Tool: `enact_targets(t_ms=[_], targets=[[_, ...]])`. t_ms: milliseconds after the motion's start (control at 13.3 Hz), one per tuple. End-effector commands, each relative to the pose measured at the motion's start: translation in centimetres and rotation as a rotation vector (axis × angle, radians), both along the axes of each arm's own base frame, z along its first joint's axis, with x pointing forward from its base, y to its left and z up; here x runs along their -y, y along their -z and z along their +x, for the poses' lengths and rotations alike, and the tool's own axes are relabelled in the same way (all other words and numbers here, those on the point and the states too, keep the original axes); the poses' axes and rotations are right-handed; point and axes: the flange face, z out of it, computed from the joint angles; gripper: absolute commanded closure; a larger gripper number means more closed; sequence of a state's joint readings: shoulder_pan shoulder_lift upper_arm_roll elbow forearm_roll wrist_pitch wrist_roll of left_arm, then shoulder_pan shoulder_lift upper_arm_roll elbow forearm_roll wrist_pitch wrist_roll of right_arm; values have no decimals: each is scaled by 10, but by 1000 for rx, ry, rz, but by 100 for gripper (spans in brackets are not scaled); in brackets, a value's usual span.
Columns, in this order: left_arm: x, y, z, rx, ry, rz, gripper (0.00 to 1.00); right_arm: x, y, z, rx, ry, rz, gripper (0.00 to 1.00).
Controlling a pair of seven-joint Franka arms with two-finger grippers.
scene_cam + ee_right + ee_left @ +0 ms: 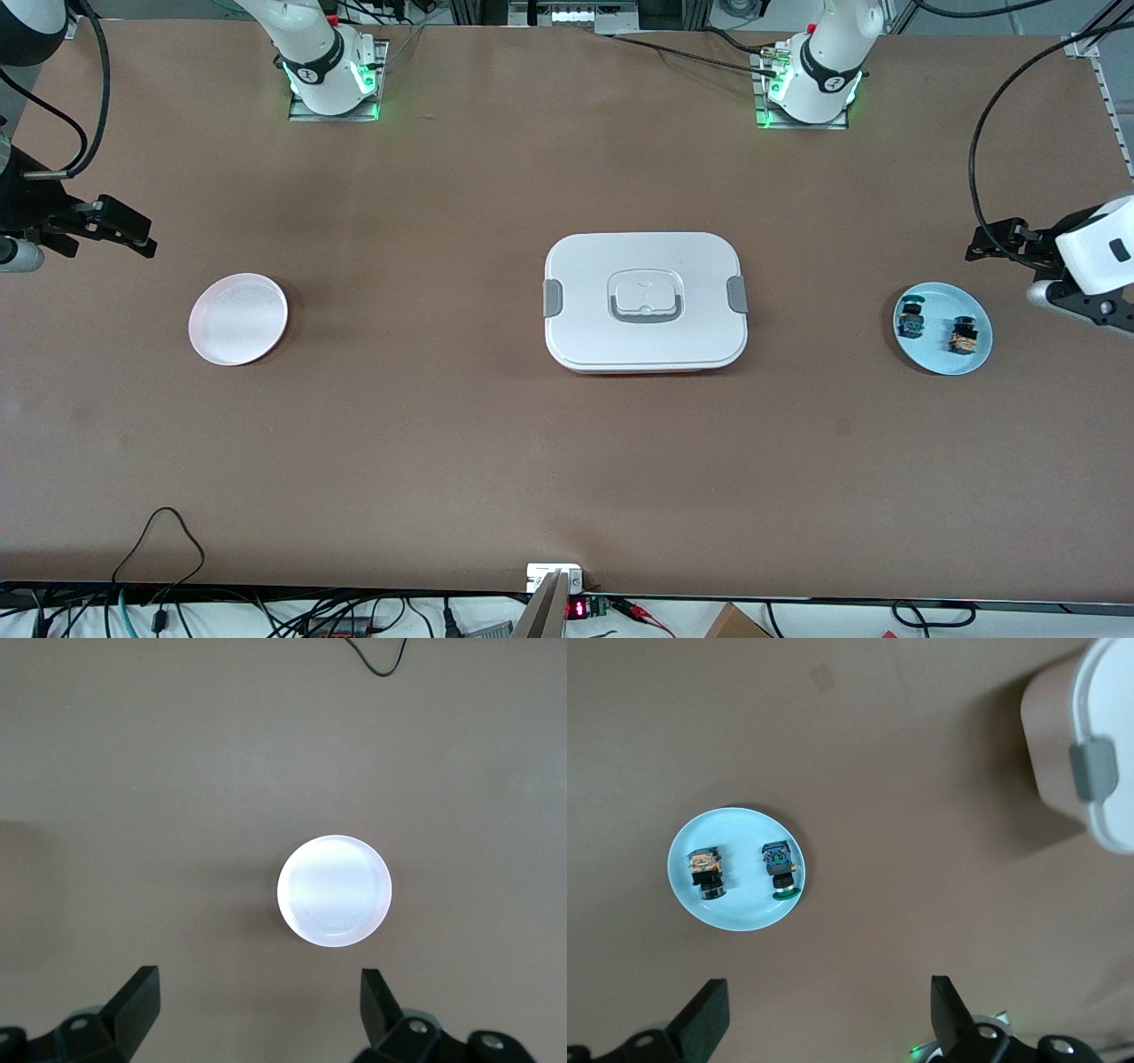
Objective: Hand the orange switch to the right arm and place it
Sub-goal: 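Move the left gripper over the light-blue dish of switches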
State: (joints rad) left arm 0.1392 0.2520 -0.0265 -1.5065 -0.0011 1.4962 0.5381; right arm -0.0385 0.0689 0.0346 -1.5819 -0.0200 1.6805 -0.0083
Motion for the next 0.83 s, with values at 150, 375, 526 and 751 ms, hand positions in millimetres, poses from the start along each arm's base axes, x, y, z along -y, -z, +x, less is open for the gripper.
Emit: enact_targets(t_ms=[150,375,526,751], targets=[[-41,84,20,-13,507,-111,0,-16,-8,-1,22,-38,-7,0],[-54,117,20,-13,760,-111,0,13,-5,-5,-13,19,2,0],[-57,150,26,-5,1032,-132,0,19,-5,-5,-13,17,2,0],[-80,177,19,53,1244,-145,0,9,-5,-6,-13,2,2,0]])
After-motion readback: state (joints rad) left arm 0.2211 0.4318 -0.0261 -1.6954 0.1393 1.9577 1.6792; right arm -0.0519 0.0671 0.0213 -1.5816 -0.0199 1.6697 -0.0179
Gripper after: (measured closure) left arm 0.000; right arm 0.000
